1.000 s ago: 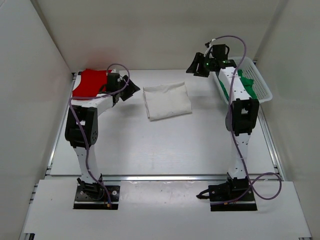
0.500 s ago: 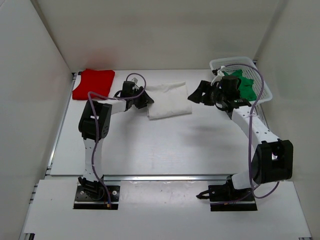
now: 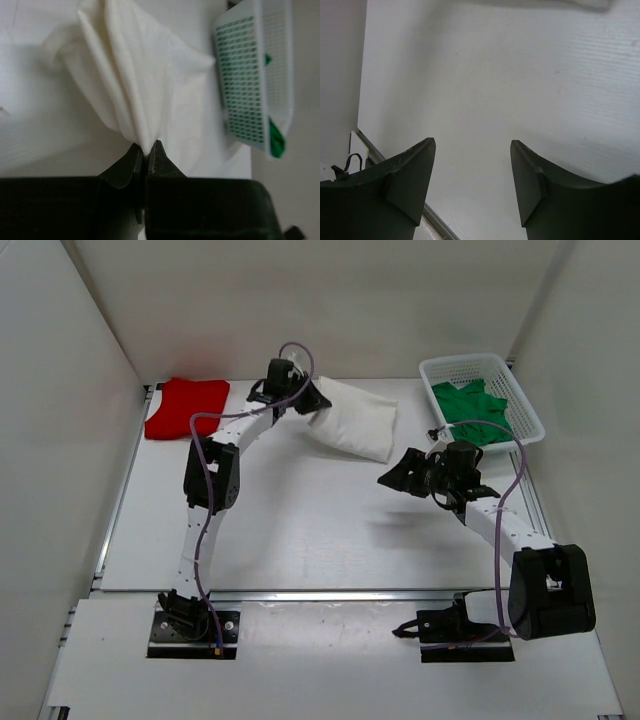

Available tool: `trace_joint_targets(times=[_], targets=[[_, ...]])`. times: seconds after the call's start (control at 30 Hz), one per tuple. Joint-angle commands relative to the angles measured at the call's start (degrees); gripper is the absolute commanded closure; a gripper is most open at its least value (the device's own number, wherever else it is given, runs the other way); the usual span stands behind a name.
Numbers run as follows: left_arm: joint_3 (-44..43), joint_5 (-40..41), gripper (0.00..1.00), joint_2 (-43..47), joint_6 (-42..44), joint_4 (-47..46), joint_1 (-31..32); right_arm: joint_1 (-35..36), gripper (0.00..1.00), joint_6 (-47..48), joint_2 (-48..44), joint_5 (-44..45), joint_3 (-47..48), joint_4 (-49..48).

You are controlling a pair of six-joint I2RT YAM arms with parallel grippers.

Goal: Fold and stack the t-shirts
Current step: Put the neatly folded tshirt into the corner of the board with the left arm

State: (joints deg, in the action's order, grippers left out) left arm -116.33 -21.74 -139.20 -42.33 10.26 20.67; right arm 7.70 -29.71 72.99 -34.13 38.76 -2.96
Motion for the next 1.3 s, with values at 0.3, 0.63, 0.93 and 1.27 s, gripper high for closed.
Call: trace_joint_targets(times=[0.3, 0.63, 0.93, 1.27], targets=[[16.78, 3.87, 0.95, 27.65, 1.82, -7.6, -29.51, -0.59, 0.4, -0.96, -2.51, -4.72, -4.93, -5.91], [56.36, 0.02, 0.01, 35.56, -20.42, -30.9, -42.99, 4.07, 0.38, -1.22, -2.06, -5.86, -5.19, -6.09], [71.67, 9.61, 0.01, 52.08, -23.59, -30.21, -40.89, 3.28, 0.38, -1.05, -5.4, -1.39, -4.41, -3.99], [65.88, 17.0, 0.02, 59.83, -5.75, -21.16, -0.93, -9.52, 1.0, 7.3, 7.93, 18.47, 25.12, 11.56]])
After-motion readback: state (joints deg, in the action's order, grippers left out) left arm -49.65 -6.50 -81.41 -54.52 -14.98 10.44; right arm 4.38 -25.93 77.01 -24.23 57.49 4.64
